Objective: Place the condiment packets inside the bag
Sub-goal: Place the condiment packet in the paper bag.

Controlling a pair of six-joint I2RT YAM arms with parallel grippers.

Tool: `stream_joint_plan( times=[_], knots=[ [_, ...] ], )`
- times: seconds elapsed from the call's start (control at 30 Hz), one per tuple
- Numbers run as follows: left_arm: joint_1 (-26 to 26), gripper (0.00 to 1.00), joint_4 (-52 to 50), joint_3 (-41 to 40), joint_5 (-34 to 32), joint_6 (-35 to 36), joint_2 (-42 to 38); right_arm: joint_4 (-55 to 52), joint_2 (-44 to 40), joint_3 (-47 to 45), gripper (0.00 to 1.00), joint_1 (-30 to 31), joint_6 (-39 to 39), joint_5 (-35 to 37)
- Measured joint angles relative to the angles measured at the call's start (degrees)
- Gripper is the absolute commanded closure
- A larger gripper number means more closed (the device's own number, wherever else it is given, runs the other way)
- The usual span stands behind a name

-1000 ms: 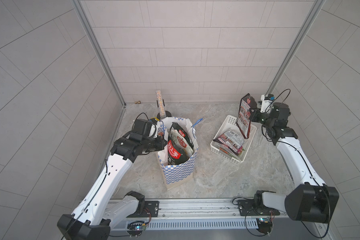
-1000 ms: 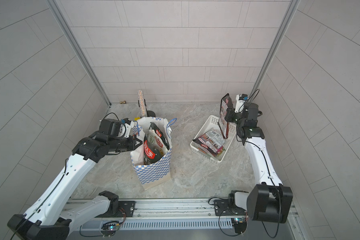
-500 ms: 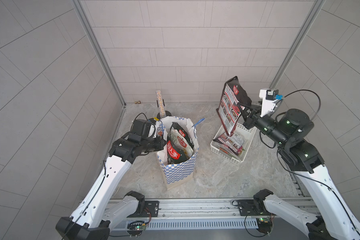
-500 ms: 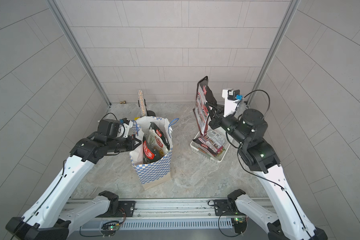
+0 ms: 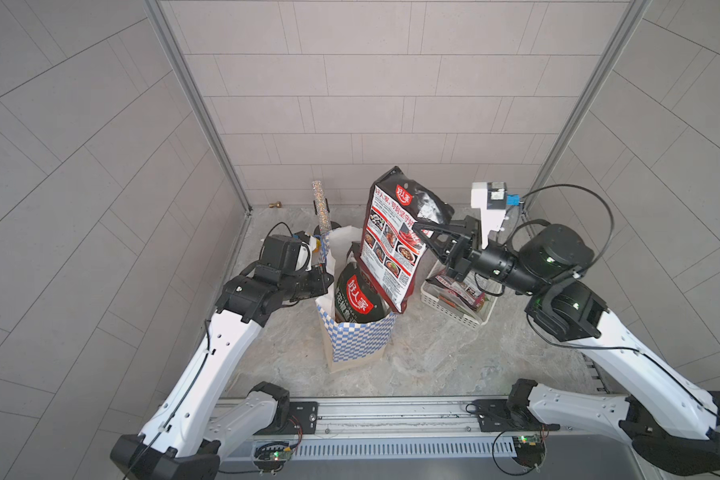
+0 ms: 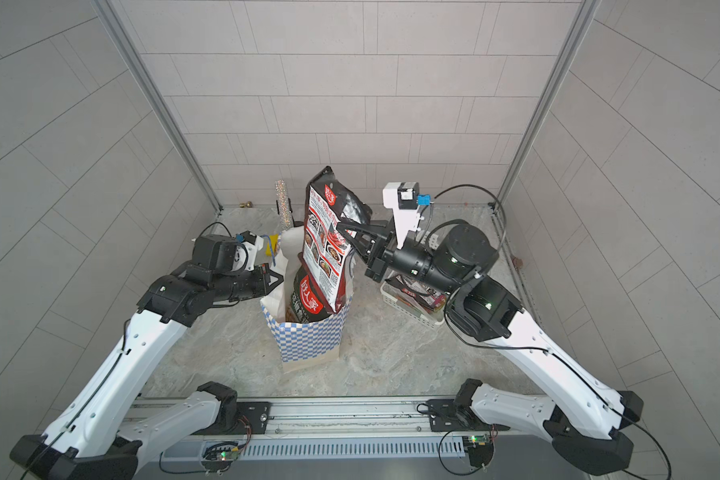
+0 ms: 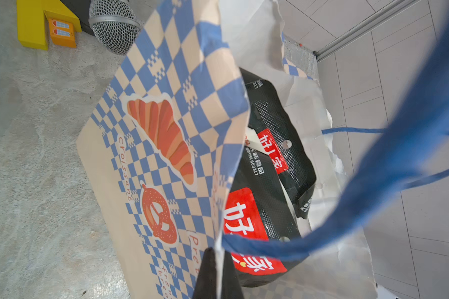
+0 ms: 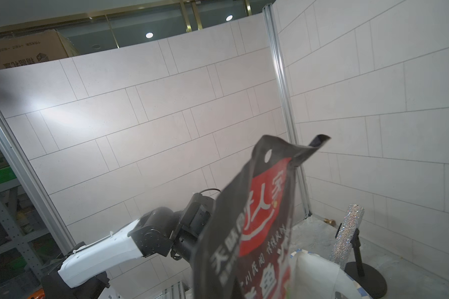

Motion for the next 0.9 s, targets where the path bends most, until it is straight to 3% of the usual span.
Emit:
stream_joint_plan(
  times=[0.3,0.9],
  knots=[
    [0.0,1.00,0.1,-1.1,-0.2,0.0,-2.5,6.4,7.1,-3.1,1.00,5.5,3.9,4.9],
    [0.0,1.00,0.1,-1.2,-0.6,0.0,-2.8,15.7,15.8,-7.4,1.00,6.6,9.8,8.0]
  ],
)
